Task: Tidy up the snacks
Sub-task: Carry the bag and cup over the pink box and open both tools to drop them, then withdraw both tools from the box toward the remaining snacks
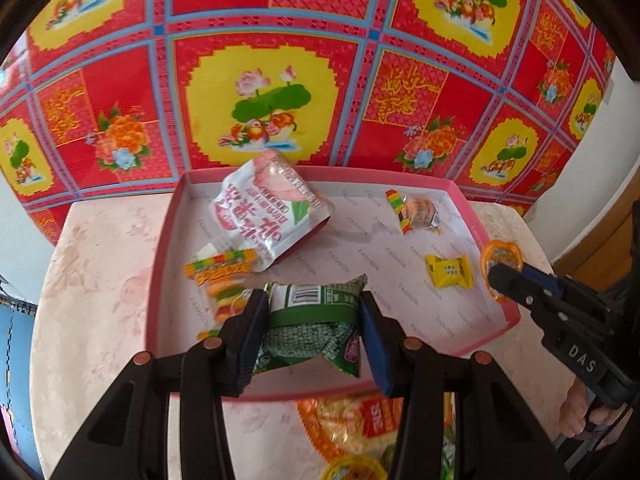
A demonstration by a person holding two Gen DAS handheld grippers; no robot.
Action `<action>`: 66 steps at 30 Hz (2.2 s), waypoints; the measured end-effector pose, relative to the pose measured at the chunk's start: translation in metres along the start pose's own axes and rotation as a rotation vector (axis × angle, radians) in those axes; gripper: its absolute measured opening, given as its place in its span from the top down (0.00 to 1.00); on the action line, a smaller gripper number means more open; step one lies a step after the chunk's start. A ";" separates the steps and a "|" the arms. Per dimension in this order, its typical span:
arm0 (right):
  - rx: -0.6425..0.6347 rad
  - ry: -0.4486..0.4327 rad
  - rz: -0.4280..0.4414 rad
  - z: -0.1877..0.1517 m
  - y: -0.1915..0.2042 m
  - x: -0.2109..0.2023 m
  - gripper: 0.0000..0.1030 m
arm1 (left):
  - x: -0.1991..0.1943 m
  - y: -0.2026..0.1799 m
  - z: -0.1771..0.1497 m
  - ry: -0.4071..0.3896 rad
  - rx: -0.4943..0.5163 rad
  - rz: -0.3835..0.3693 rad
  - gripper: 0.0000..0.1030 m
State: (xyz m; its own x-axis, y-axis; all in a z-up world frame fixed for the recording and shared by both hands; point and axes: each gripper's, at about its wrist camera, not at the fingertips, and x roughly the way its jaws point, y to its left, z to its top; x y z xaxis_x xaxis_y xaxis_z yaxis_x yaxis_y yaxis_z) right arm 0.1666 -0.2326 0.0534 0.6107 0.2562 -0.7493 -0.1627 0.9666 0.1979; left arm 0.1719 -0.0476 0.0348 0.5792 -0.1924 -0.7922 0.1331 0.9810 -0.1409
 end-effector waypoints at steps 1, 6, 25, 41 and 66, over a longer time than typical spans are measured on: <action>0.001 0.001 -0.001 0.001 -0.001 0.002 0.78 | 0.003 -0.001 0.001 0.001 0.001 -0.001 0.53; -0.007 0.005 -0.008 0.011 -0.005 0.015 0.78 | 0.018 -0.002 0.007 0.010 -0.004 -0.004 0.53; -0.013 0.029 -0.037 0.030 -0.014 0.062 0.78 | 0.051 -0.005 0.020 0.017 -0.007 -0.011 0.52; 0.026 -0.012 -0.015 0.025 -0.017 0.048 0.70 | 0.036 -0.015 0.025 -0.009 0.018 -0.032 0.39; 0.057 -0.070 0.033 -0.012 0.013 -0.027 0.68 | -0.048 -0.006 -0.008 -0.045 -0.004 -0.002 0.39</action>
State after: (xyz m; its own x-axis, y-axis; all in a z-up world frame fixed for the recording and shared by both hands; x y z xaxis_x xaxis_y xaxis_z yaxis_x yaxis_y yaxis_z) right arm 0.1388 -0.2272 0.0684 0.6586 0.2850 -0.6964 -0.1402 0.9558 0.2586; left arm 0.1368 -0.0444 0.0685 0.6148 -0.1951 -0.7641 0.1315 0.9807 -0.1447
